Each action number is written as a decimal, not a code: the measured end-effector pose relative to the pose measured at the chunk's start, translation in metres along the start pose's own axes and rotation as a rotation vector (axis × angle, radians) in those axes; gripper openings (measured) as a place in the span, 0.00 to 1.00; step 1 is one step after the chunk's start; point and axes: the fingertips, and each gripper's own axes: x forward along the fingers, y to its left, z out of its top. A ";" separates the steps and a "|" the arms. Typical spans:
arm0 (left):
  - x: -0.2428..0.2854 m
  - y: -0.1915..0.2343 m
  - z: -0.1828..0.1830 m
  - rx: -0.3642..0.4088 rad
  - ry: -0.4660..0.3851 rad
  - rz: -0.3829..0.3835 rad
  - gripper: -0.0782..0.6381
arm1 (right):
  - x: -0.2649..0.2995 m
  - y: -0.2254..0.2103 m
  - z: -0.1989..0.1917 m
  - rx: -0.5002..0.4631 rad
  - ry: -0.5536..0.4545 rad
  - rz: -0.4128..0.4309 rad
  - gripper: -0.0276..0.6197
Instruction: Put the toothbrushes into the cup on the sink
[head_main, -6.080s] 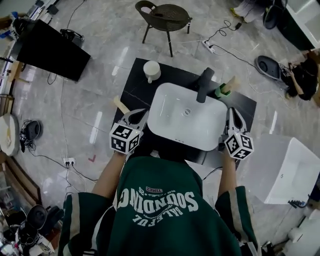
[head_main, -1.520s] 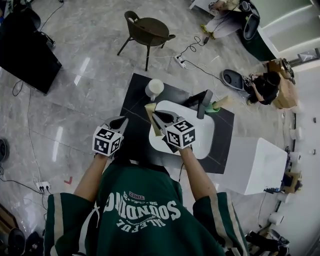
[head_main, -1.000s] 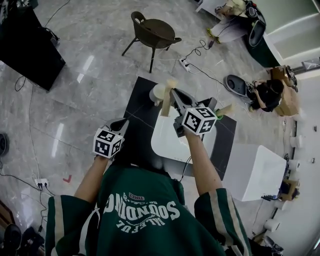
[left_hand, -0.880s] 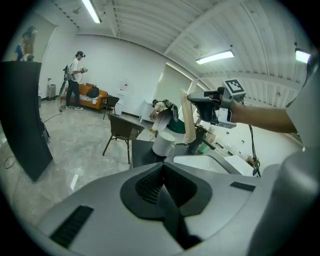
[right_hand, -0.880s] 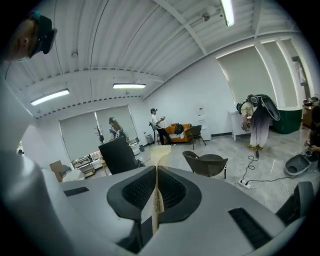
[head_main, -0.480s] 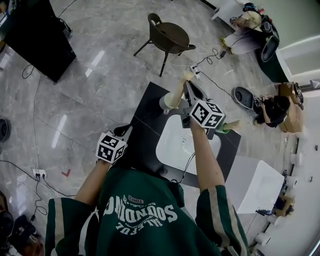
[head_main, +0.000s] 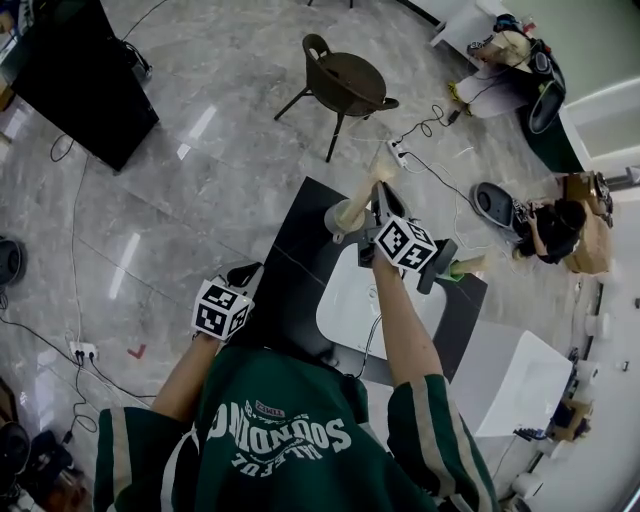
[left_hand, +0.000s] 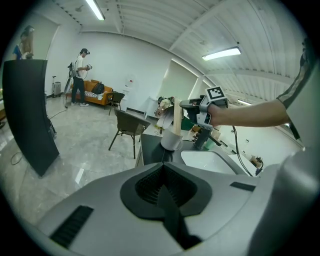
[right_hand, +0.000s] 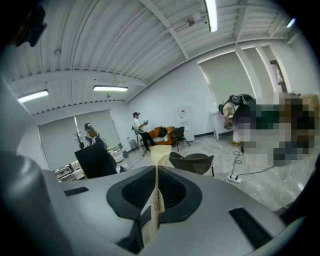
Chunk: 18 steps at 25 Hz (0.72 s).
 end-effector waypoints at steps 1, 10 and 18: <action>0.001 0.000 -0.001 -0.001 0.003 -0.001 0.12 | 0.000 -0.002 -0.007 0.011 0.011 -0.005 0.12; 0.010 -0.012 0.001 0.013 -0.001 -0.028 0.12 | -0.013 -0.023 -0.056 0.082 0.163 -0.050 0.12; 0.003 -0.021 0.001 0.036 -0.006 -0.044 0.12 | -0.036 -0.040 -0.074 0.087 0.239 -0.151 0.12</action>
